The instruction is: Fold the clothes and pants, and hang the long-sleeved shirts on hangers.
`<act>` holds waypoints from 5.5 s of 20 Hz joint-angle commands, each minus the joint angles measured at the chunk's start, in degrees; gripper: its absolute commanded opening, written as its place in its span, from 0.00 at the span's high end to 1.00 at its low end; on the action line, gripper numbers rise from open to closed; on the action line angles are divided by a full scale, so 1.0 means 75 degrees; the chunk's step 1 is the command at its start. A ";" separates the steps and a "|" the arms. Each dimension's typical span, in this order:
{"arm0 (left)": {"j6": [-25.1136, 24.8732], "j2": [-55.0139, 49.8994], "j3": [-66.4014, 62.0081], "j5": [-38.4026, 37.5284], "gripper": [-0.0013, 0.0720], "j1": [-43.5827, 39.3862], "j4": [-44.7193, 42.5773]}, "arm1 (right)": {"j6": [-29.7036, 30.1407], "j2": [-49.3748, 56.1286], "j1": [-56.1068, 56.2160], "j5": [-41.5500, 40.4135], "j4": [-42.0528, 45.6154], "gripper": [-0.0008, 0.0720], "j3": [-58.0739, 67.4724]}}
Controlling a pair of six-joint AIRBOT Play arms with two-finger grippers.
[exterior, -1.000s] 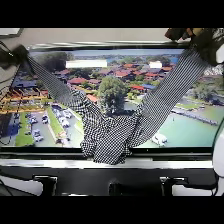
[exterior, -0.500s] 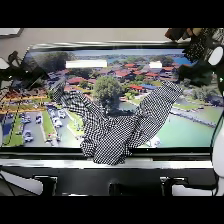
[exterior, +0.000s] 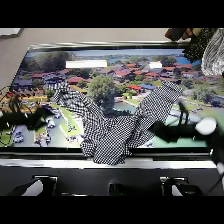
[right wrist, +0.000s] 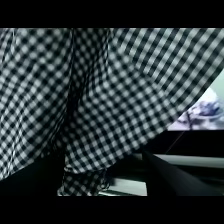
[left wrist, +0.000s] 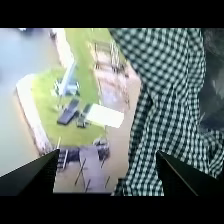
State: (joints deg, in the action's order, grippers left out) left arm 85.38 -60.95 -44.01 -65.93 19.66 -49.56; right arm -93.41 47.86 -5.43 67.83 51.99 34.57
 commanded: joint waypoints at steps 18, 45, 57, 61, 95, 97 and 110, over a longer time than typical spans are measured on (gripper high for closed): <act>-0.0647 0.2031 0.3768 0.0886 0.00 -0.1976 0.2192 | 0.2401 -0.1501 0.0006 -0.0414 -0.3241 0.22 -0.3453; -0.1985 0.0425 0.3765 0.1661 0.00 -0.3576 0.3485 | 0.0122 -0.1501 0.4473 -0.4634 -0.3719 0.95 -0.3555; -0.2046 0.0478 -0.1032 0.2340 0.96 -0.2716 0.3920 | -0.0114 -0.1498 0.2197 -0.4281 -0.2235 0.95 0.1061; -0.2049 0.0498 -0.4229 0.2253 0.96 -0.2570 0.3861 | 0.0175 -0.1501 0.1099 -0.3389 -0.1550 0.95 0.4150; -0.0178 -0.4535 -0.6330 0.3220 0.92 -0.4159 0.1746 | -0.0294 0.1113 0.1207 -0.1349 0.0201 0.68 0.2827; -0.0178 -0.4517 -0.6333 0.2760 0.43 -0.3579 0.1743 | -0.0175 0.1317 0.2078 -0.2326 -0.0475 0.52 0.1711; -0.0254 -0.1705 -0.2675 0.0714 0.14 0.0799 0.0315 | 0.2600 0.5415 0.6528 -0.5744 -0.6627 0.27 0.1859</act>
State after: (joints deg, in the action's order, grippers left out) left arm 84.01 -78.96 -72.62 -59.44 19.79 -46.04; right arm -86.87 83.02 40.75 27.09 18.76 45.82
